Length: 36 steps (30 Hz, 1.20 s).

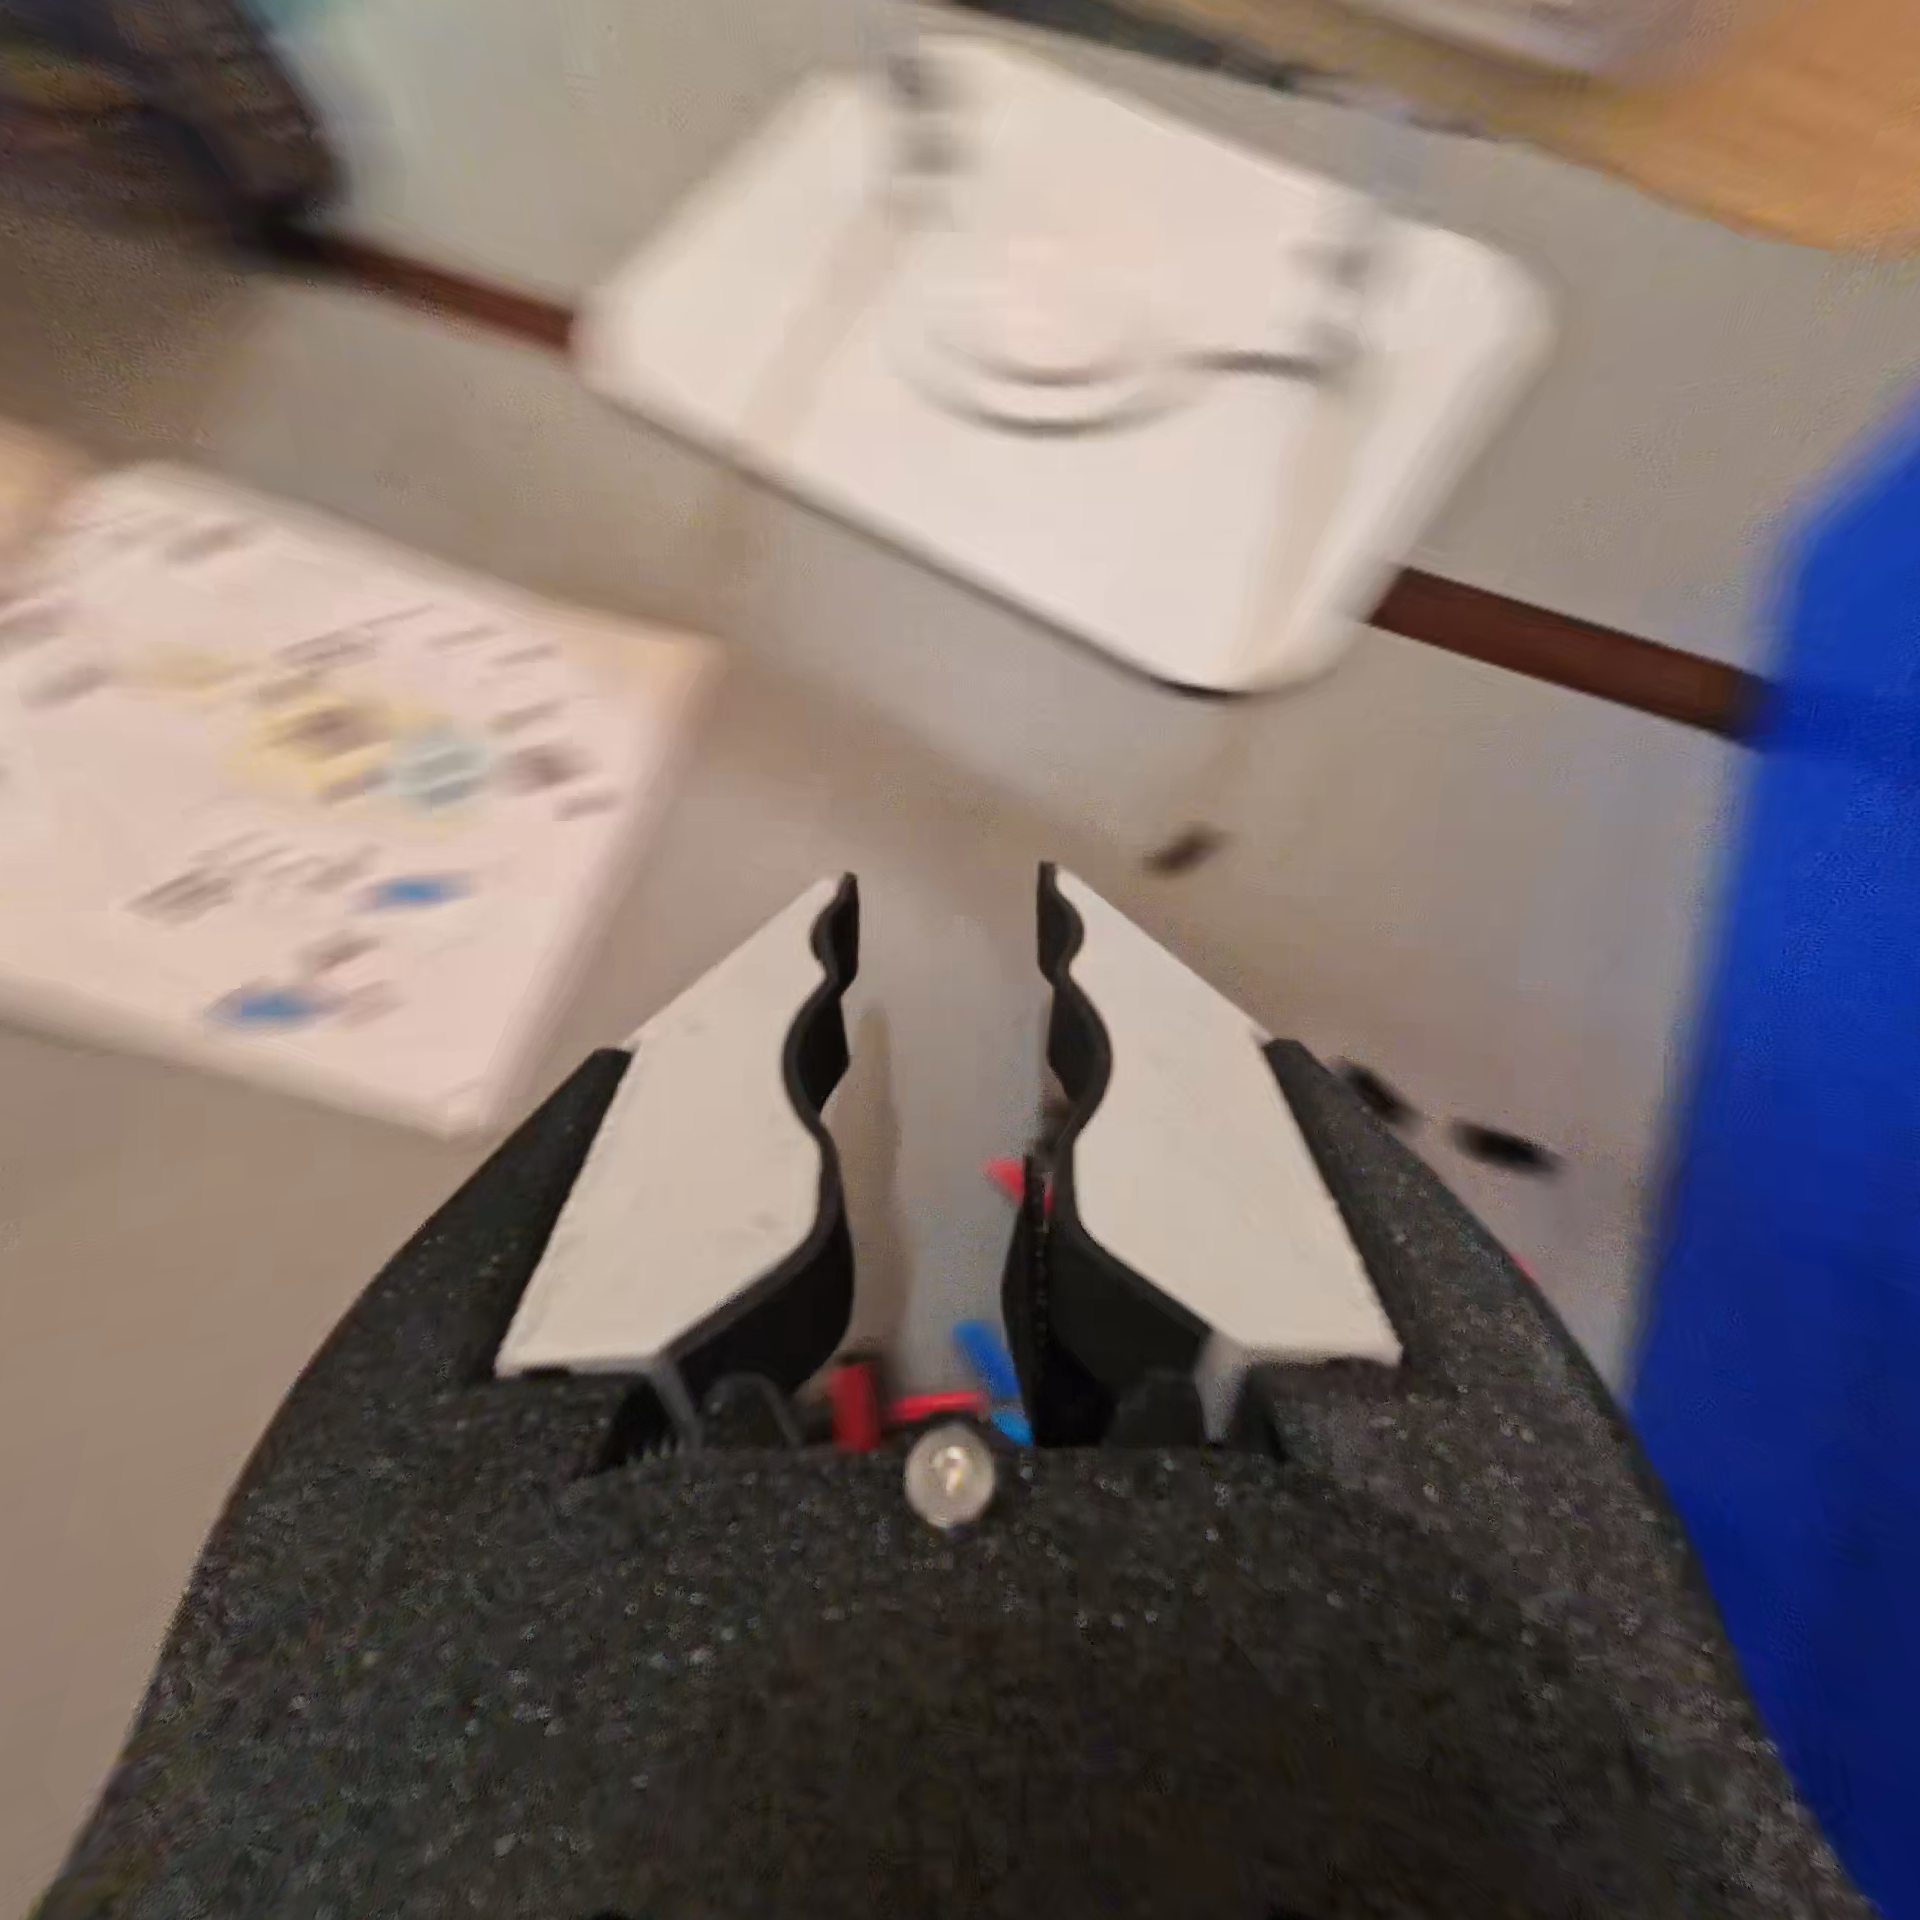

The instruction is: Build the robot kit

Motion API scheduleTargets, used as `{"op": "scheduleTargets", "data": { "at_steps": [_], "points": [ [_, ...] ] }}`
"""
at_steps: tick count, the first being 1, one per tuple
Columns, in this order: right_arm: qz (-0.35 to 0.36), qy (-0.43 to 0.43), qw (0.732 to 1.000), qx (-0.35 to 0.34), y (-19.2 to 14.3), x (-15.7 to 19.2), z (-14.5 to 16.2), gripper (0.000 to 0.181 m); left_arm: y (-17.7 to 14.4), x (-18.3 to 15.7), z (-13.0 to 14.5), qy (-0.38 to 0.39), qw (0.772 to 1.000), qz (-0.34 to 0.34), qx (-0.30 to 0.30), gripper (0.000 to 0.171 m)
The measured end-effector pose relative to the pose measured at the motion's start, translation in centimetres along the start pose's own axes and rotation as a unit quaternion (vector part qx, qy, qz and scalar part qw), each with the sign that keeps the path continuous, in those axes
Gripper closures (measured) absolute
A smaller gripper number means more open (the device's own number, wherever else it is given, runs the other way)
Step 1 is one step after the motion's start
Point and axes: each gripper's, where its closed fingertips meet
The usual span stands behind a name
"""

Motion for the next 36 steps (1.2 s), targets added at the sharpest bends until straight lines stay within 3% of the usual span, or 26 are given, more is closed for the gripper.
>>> {"op": "scheduleTargets", "data": {
  "at_steps": [1,3,12,16,21,25,26,28,33,36],
  "points": [
    [0.048,0.026,0.999,-0.005,0.1,-2.6,0.2,0.148,0.0,-0.1,0.1,0.002,1.0,0.0,0.002,0.115],
    [0.071,0.064,0.995,-0.024,0.4,-4.4,0.0,0.148,0.1,-0.1,0.2,0.007,1.0,-0.001,0.006,0.115],
    [0.122,0.059,0.99,0.027,2.8,-6.9,1.7,0.148,0.2,0.1,0.4,0.013,1.0,-0.005,0.012,0.115],
    [0.078,0.071,0.993,0.043,2.9,-6.0,1.9,0.181,0.3,0.4,0.8,0.013,1.0,-0.008,0.018,0.114],
    [0.052,0.059,0.996,0.029,1.9,-4.6,0.1,0.181,0.3,0.3,0.6,0.016,1.0,-0.008,0.014,0.115],
    [0.102,0.002,0.995,-0.02,0.7,-6.1,-2.5,0.181,0.2,0.1,0.7,0.019,1.0,-0.006,0.017,0.114],
    [0.119,-0.001,0.993,-0.024,1.0,-6.9,-2.3,0.178,0.2,0.0,0.7,0.019,1.0,-0.005,0.016,0.115],
    [0.133,0.007,0.991,0.003,1.8,-7.8,-0.7,0.148,0.2,-0.1,0.6,0.023,1.0,-0.004,0.015,0.114],
    [0.141,0.002,0.99,0.006,3.1,-9.6,-0.6,0.146,0.3,0.1,0.7,0.026,0.999,-0.007,0.018,0.114],
    [0.125,0.029,0.991,0.038,3.8,-9.6,1.0,0.147,0.3,0.4,1.0,0.024,0.999,-0.011,0.022,0.114]
  ]
}}
Point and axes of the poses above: each gripper's, where its closed fingertips meet, y out along the fingers, z out of its underside, x = y × z across the jaws, and after that the axes turned 15 degrees about -x, right-handed
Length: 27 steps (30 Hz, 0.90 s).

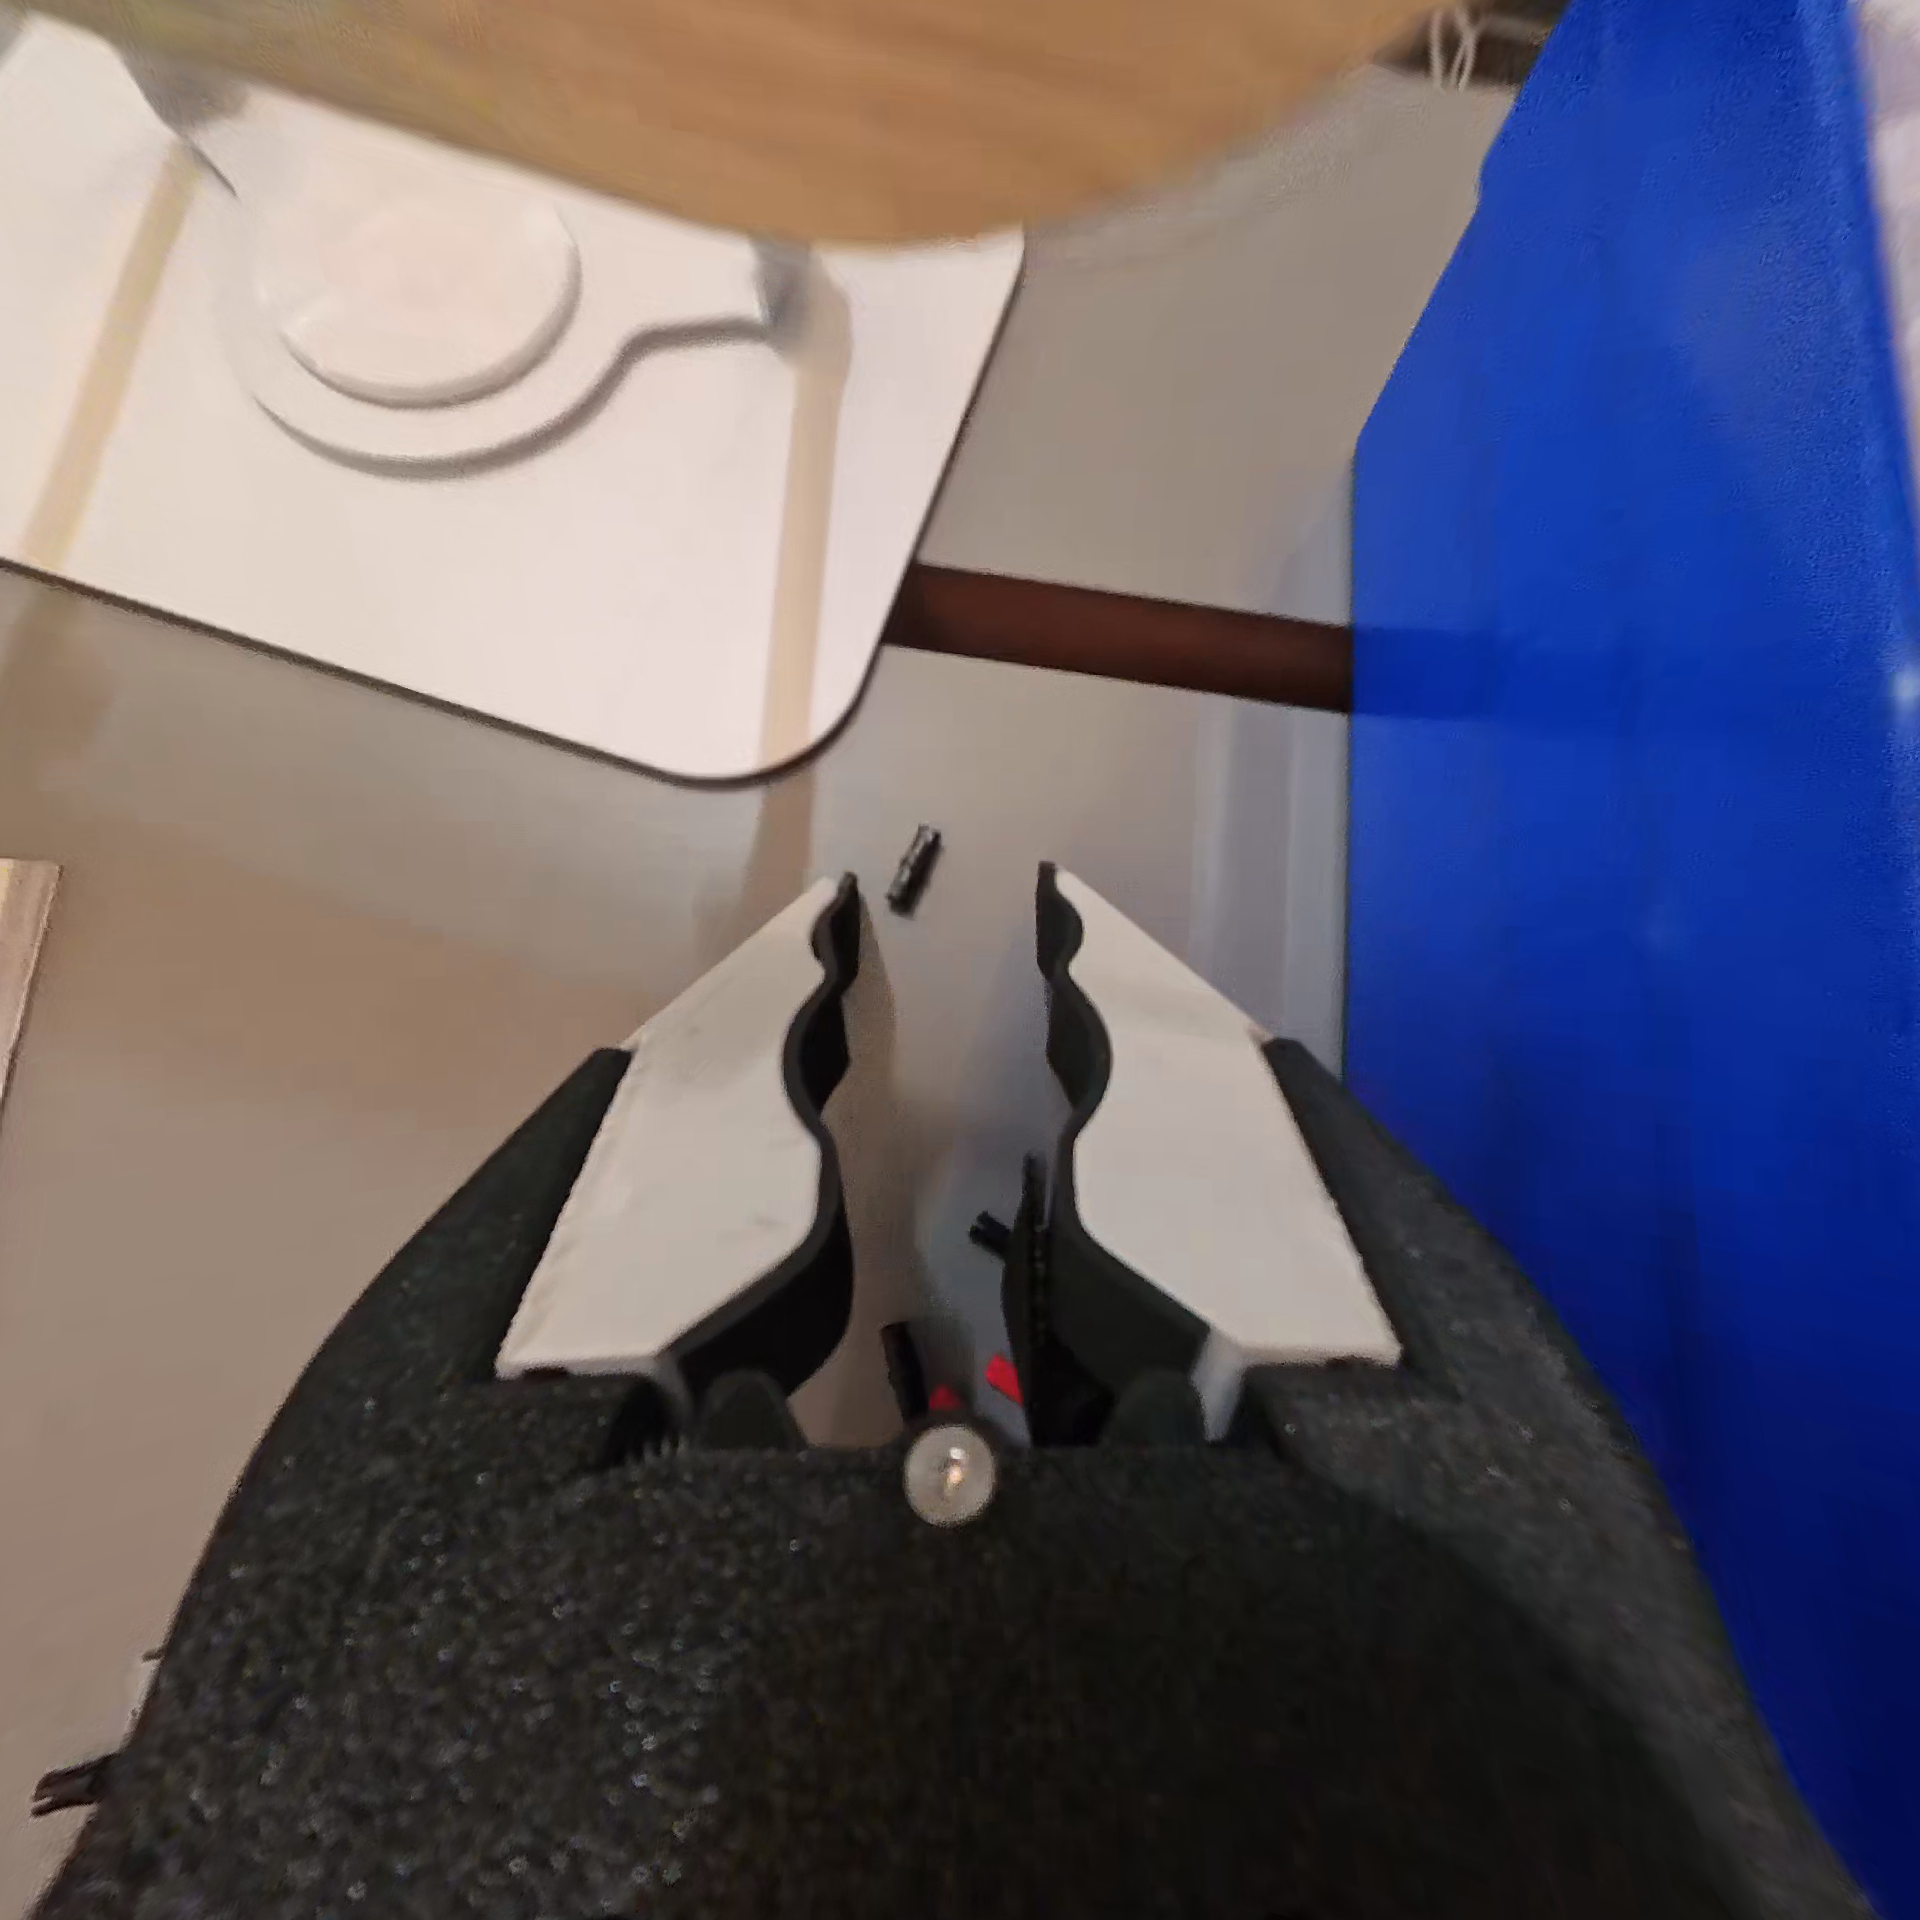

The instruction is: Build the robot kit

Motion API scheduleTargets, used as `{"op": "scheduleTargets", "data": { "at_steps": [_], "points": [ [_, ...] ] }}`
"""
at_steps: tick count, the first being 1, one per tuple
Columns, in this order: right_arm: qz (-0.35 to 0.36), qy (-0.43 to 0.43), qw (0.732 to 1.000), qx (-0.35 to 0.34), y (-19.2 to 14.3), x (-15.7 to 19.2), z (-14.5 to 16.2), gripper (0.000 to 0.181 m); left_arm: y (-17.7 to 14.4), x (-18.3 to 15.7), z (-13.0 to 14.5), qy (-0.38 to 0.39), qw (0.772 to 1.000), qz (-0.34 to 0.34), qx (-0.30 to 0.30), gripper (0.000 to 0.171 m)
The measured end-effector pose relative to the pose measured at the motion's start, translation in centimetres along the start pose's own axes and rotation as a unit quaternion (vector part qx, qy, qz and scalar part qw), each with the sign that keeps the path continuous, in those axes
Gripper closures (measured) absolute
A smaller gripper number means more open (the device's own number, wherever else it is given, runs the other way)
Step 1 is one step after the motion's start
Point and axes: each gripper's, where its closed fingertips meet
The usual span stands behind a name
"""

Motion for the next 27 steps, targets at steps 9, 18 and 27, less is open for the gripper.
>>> {"op": "scheduleTargets", "data": {
  "at_steps": [9,18,27],
  "points": [
    [-0.041,0.002,0.999,0.002,-0.6,1.4,-0.3,0.178,0.1,-0.3,0.3,0.009,1.0,0.002,0.006,0.114],
    [-0.441,-0.077,0.893,-0.043,-12.6,20.2,-3.3,0.179,0.0,0.4,-0.1,-0.012,1.0,0.003,-0.009,0.114],
    [-0.555,-0.303,0.768,0.104,-20.5,28.5,8.9,0.179,-0.3,0.6,-0.7,-0.022,1.0,0.003,-0.021,0.114]
  ]
}}
Point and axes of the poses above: each gripper's, where its closed fingertips meet, y out along the fingers, z out of its underside, x = y × z across the jaws, and after that the axes turned 15 degrees about -x, right-handed
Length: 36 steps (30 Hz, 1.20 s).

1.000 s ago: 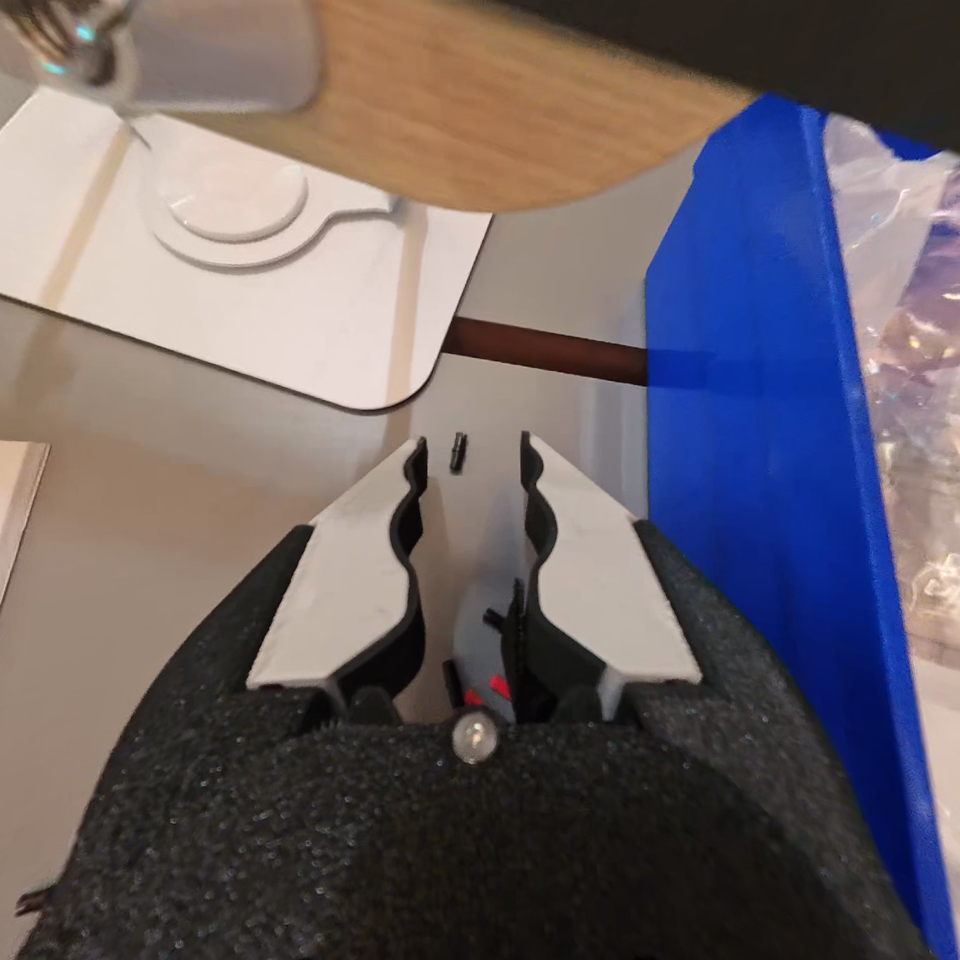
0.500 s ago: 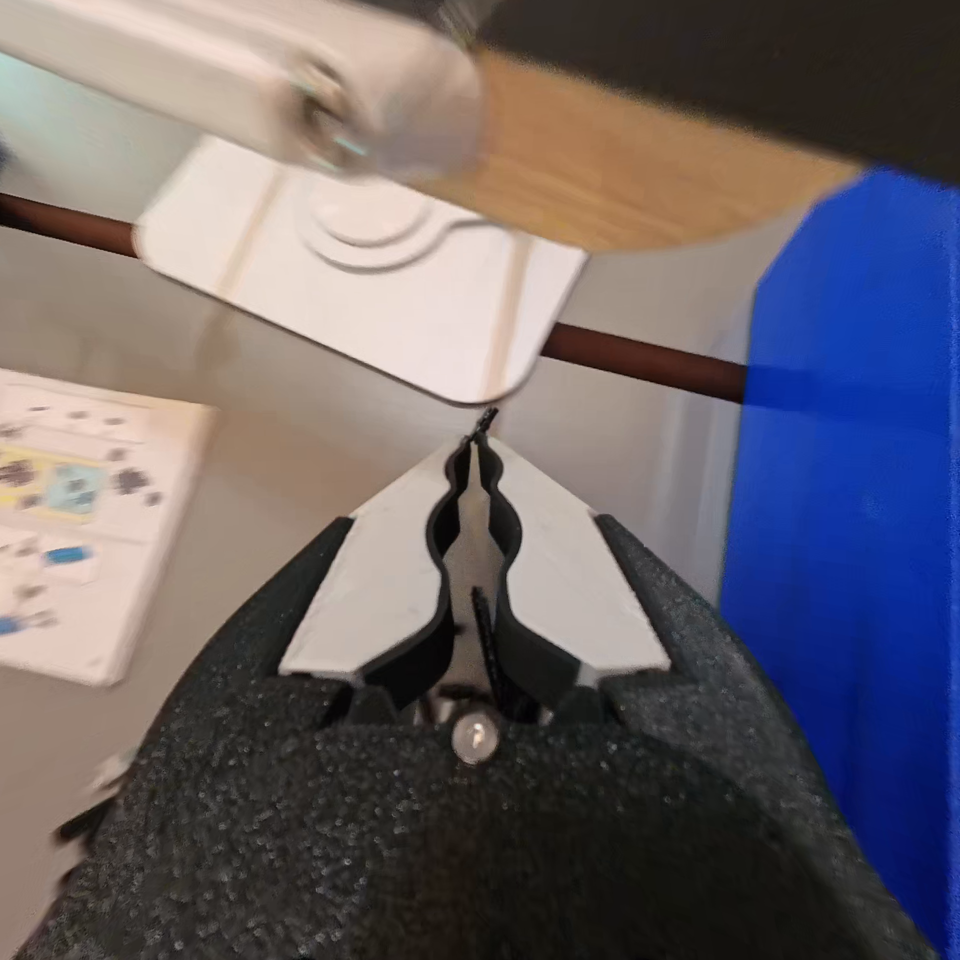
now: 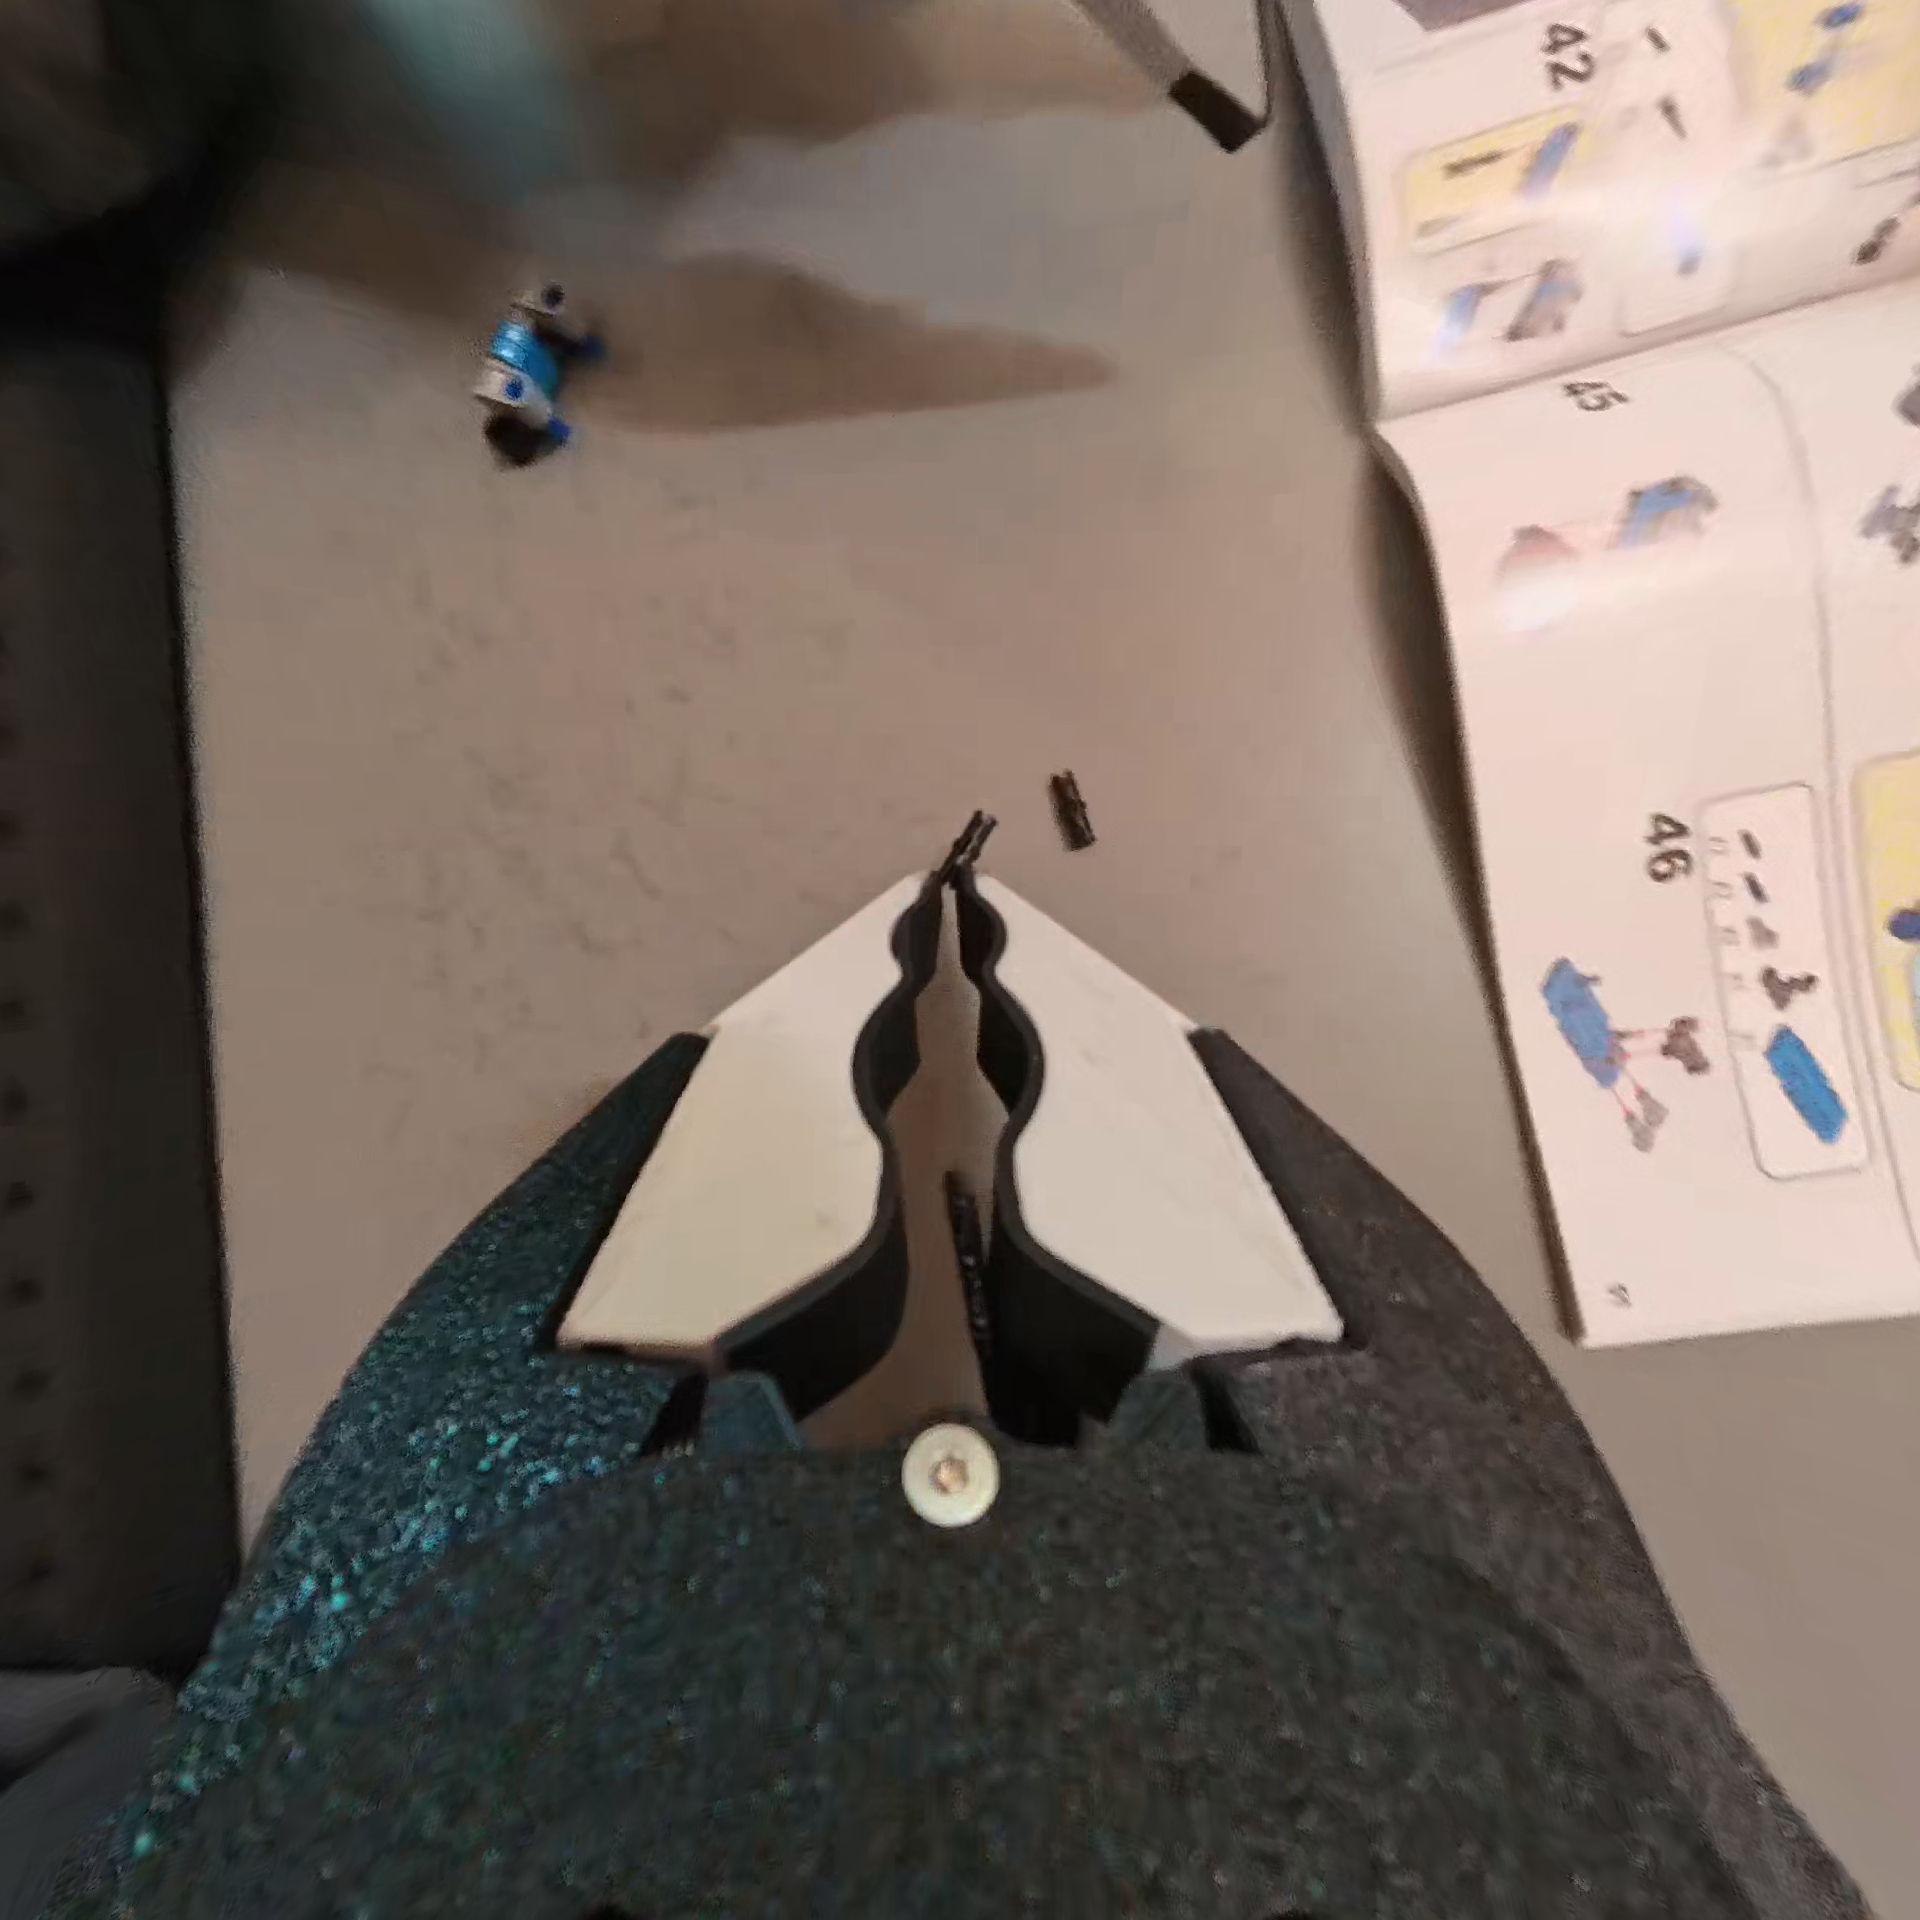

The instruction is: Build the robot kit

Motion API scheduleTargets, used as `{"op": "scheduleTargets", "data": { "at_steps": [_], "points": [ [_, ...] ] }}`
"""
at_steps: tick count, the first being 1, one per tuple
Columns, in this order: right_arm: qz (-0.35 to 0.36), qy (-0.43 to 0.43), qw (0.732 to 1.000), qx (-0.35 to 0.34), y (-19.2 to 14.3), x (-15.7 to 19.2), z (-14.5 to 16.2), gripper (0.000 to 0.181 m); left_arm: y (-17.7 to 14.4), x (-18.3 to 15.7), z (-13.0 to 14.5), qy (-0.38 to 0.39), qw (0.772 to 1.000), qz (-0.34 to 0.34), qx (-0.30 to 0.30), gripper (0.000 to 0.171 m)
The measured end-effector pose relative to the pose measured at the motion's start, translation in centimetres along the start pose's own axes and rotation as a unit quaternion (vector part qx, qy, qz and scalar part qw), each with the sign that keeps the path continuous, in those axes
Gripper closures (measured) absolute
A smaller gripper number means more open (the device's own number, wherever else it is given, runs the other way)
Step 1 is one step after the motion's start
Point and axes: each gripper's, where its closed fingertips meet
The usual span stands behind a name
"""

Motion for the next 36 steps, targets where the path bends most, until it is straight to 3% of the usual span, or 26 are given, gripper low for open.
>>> {"op": "scheduleTargets", "data": {
  "at_steps": [5,6,9,12,14,16,17,19,23,32,36],
  "points": [
    [0.021,0.005,0.999,0.038,0.3,-0.9,2.1,0.176,0.0,-0.6,-0.1,0.015,1.0,0.003,0.002,0.114],
    [0.019,0.012,0.999,0.035,-0.2,-0.9,2.3,0.166,0.0,-0.6,-0.1,0.019,1.0,0.003,0.002,0.114],
    [0.125,0.074,0.989,-0.021,-6.9,-5.3,2.4,0.147,0.0,-0.5,0.2,0.018,1.0,-0.001,0.007,0.114],
    [0.311,0.172,0.925,-0.132,-16.6,-12.3,4.1,0.15,-0.1,-0.9,-0.3,0.014,1.0,0.006,0.0,0.114],
    [0.414,0.261,0.862,-0.129,-20.8,-15.5,8.4,0.15,0.0,-1.2,-0.5,0.02,1.0,0.008,-0.002,0.114],
    [0.444,0.32,0.833,-0.087,-21.5,-16.2,11.9,0.148,0.1,-1.3,-0.1,0.024,1.0,0.008,0.006,0.114],
    [0.456,0.331,0.823,-0.071,-21.6,-16.4,12.7,0.157,0.2,-1.3,0.1,0.028,1.0,0.007,0.011,0.114],
    [0.488,0.331,0.807,-0.044,-22.0,-16.8,13.1,0.157,0.2,-1.0,0.4,0.035,0.999,0.002,0.017,0.114],
    [0.51,0.311,0.801,0.031,-21.7,-16.8,14.7,0.156,0.2,-0.8,0.2,0.028,1.0,-0.001,0.014,0.114],
    [0.55,0.286,0.778,0.102,-22.4,-18.0,17.0,0.157,0.1,-1.0,-0.1,0.046,0.999,-0.005,0.013,0.114],
    [0.534,0.284,0.79,0.099,-21.9,-18.1,17.1,0.158,-0.1,-1.0,-0.7,0.048,0.999,-0.006,0.001,0.114]
  ]
}}
Point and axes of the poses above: each gripper's, where its closed fingertips meet, y out along the fingers, z out of its underside, x = y × z across the jaws, and after that the axes turned 15 degrees about -x, right-handed
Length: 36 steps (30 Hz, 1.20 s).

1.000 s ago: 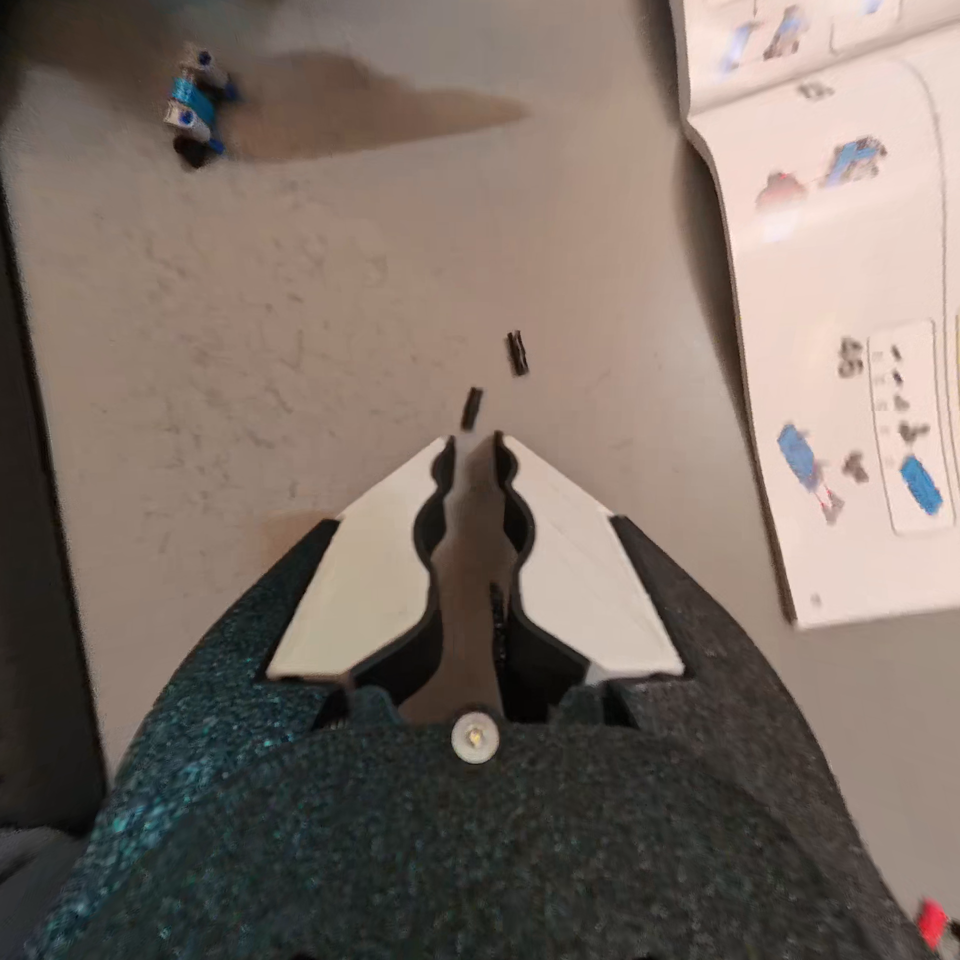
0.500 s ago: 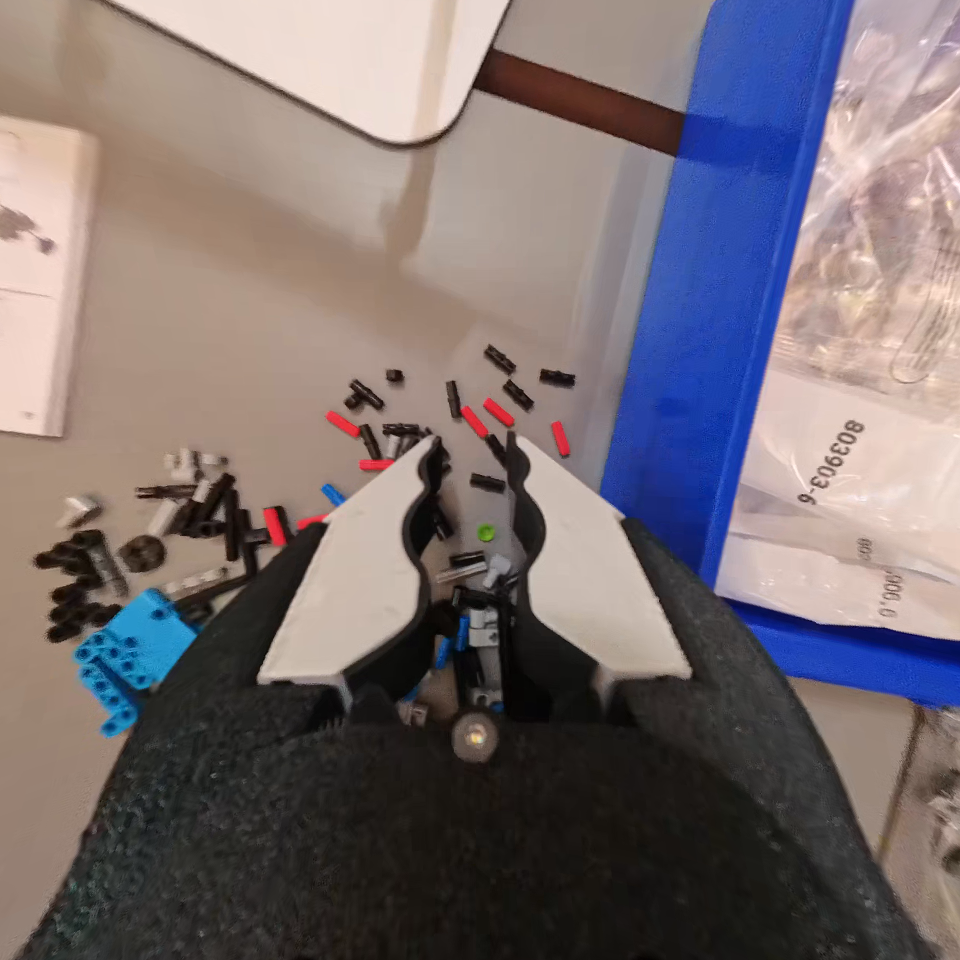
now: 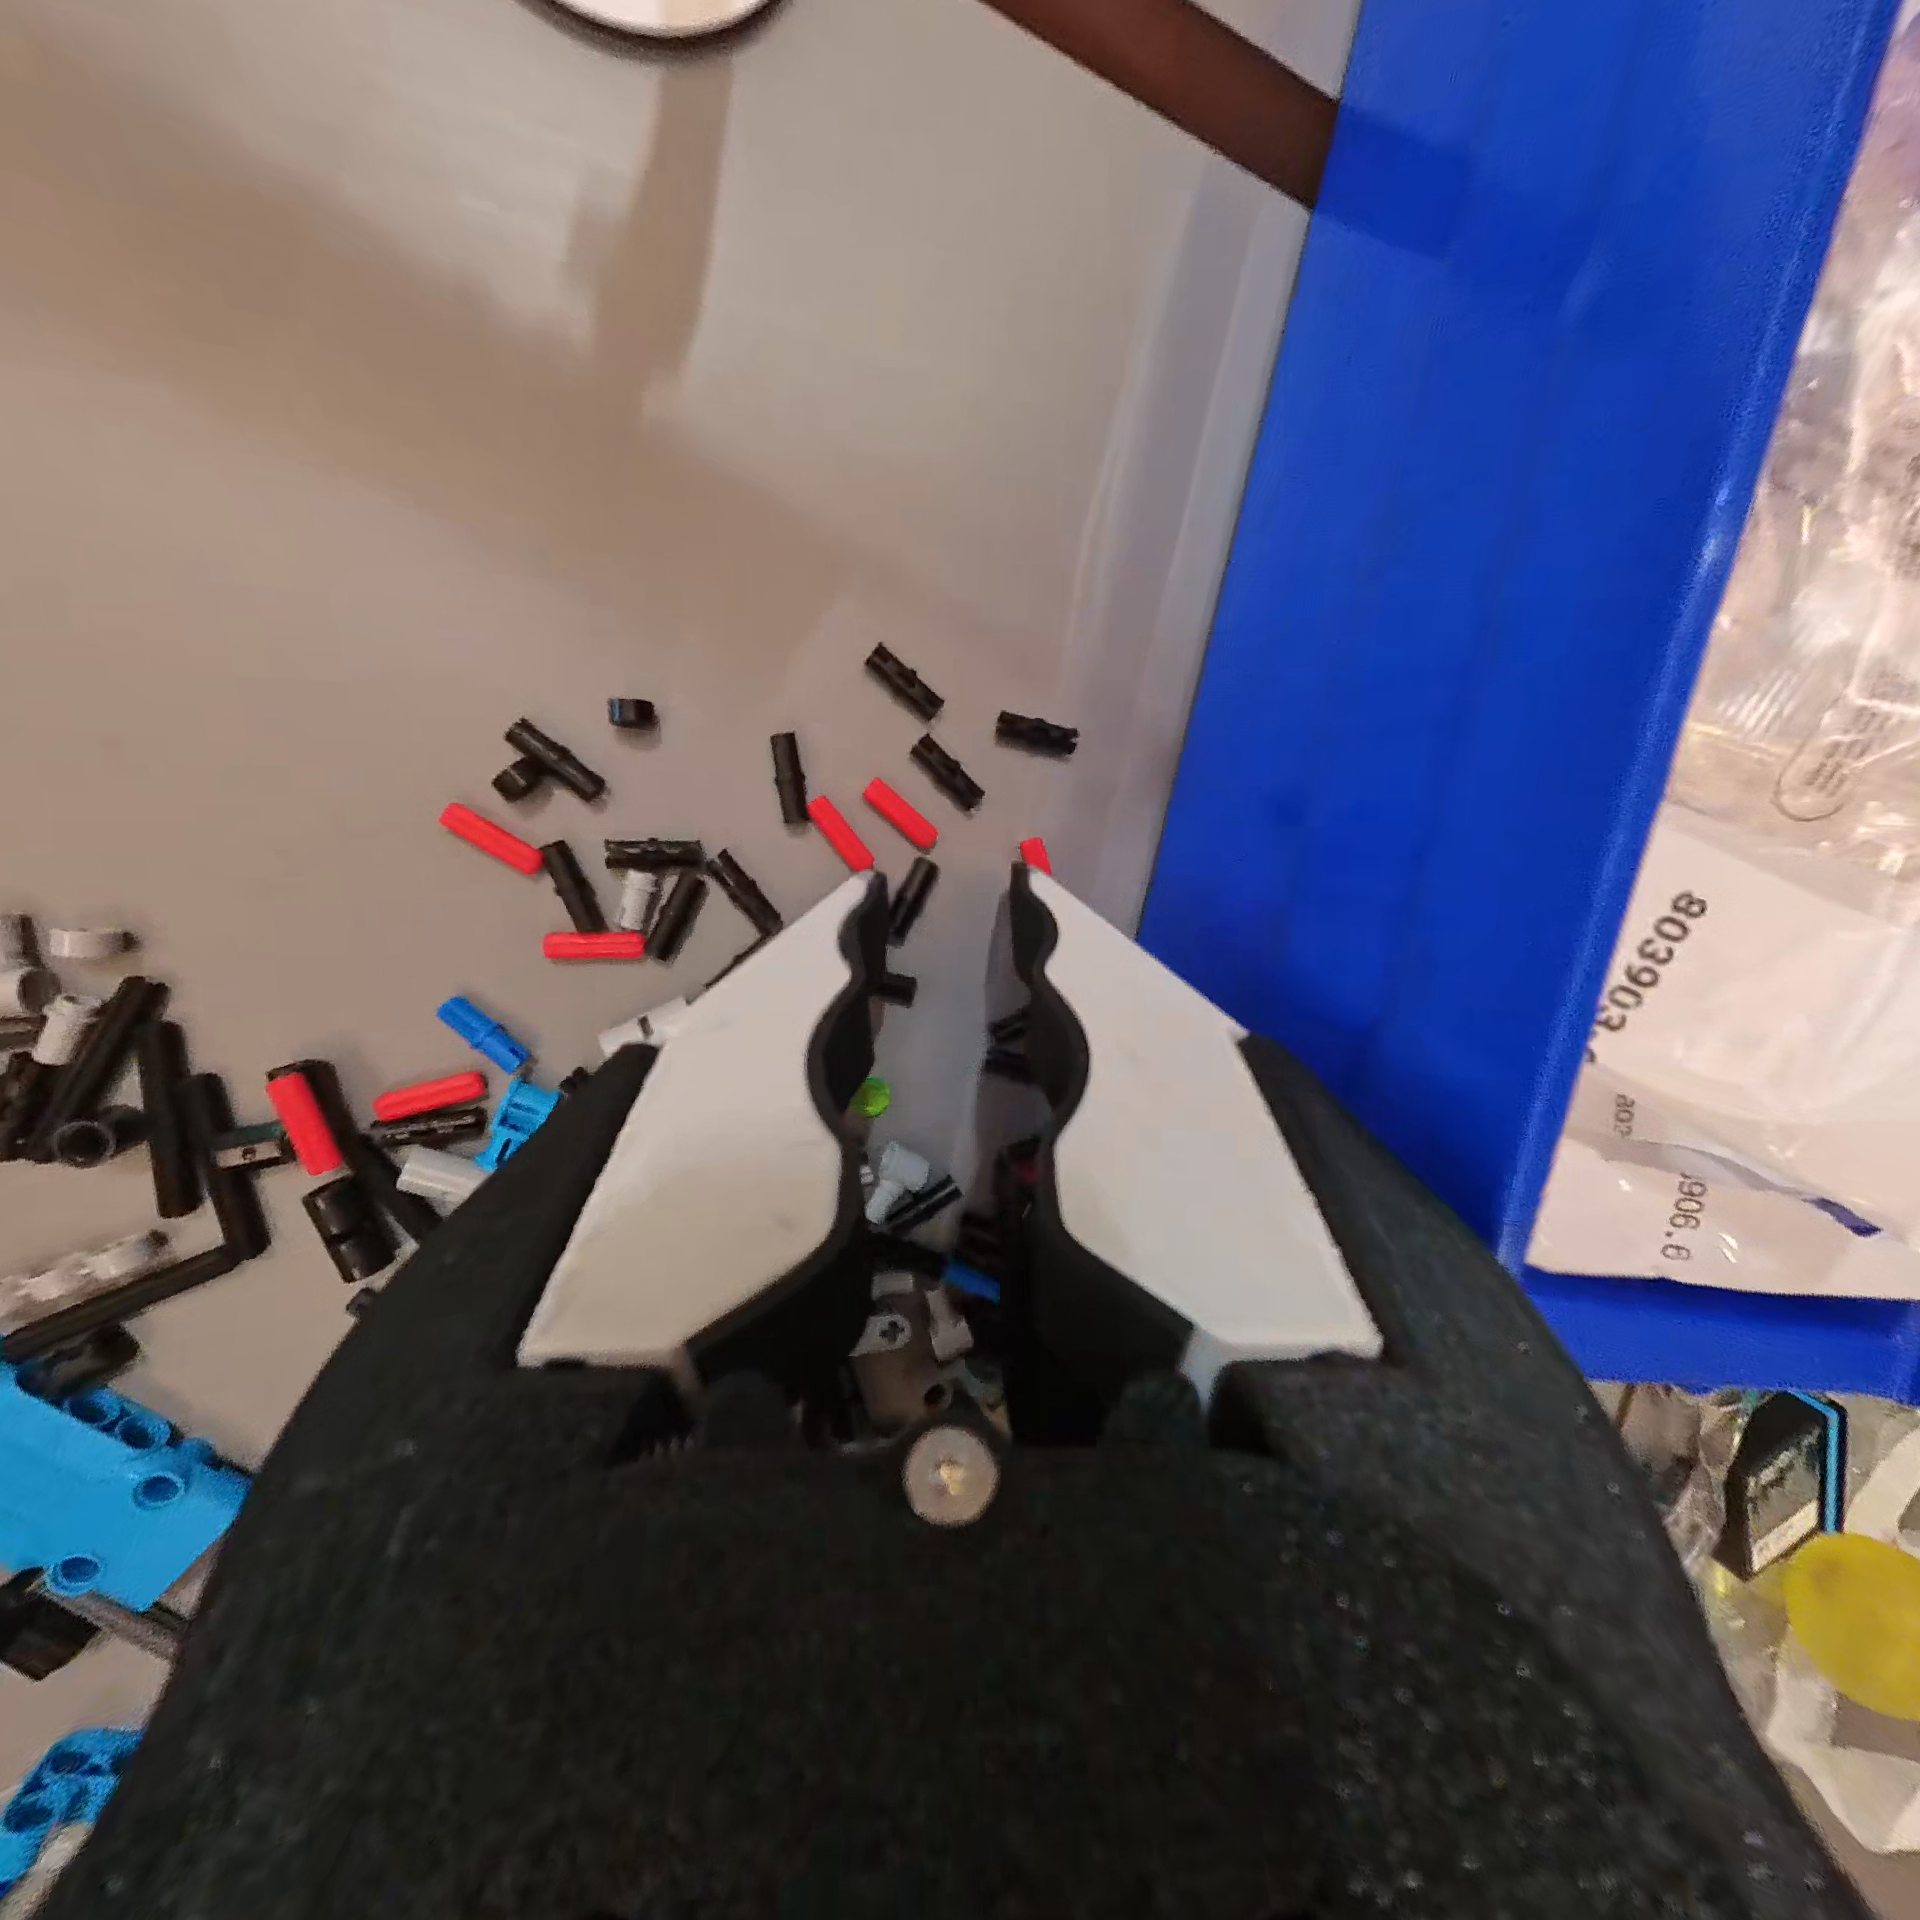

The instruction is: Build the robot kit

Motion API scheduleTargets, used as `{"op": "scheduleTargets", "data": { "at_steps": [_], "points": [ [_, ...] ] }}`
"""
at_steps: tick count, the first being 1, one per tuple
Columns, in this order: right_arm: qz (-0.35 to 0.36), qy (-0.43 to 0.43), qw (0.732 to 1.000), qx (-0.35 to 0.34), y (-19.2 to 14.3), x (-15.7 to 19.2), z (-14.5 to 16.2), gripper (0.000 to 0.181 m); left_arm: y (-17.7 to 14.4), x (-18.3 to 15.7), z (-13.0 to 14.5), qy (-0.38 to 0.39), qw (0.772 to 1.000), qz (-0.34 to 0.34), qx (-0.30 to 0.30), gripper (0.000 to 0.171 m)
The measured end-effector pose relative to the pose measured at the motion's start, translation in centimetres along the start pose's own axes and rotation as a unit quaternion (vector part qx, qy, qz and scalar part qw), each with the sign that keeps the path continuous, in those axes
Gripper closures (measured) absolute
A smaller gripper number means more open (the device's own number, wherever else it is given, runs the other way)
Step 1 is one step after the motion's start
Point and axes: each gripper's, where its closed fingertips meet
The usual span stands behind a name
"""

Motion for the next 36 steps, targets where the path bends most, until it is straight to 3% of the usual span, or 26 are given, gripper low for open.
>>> {"op": "scheduleTargets", "data": {
  "at_steps": [8,17,21,23,26,29,32,36],
  "points": [
    [-0.033,0.02,0.999,0.002,0.0,0.8,0.2,0.174,0.1,-0.1,0.4,0.003,1.0,0.001,0.01,0.114],
    [-0.041,0.02,0.999,0.012,-0.3,1.1,0.3,0.177,0.0,0.2,0.4,0.004,1.0,-0.005,0.009,0.114],
    [-0.055,0.007,0.998,-0.032,-1.9,2.3,-1.9,0.177,-0.1,1.3,0.9,-0.021,0.999,-0.025,0.021,0.115],
    [-0.115,-0.006,0.989,-0.092,-3.7,5.4,-4.6,0.177,-0.2,2.0,1.4,-0.049,0.998,-0.032,0.029,0.115],
    [-0.293,-0.041,0.941,-0.161,-7.8,14.4,-7.3,0.177,-0.3,2.1,0.9,-0.087,0.996,-0.021,0.014,0.115],
    [-0.413,-0.119,0.89,-0.152,-10.4,21.8,-6.1,0.176,-0.3,1.7,0.8,-0.097,0.995,-0.009,0.01,0.115],
    [-0.499,-0.19,0.837,-0.118,-12.4,26.9,-3.3,0.176,-0.2,1.5,0.9,-0.082,0.996,-0.01,0.013,0.115],
    [-0.507,-0.249,0.822,-0.073,-11.9,28.8,-0.5,0.177,-0.1,1.4,1.1,-0.058,0.998,-0.014,0.02,0.115]
  ]
}}
Point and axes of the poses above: each gripper's, where its closed fingertips meet, y out along the fingers, z out of its underside, x = y × z across the jaws, and after that the axes turned 15 degrees about -x, right-handed
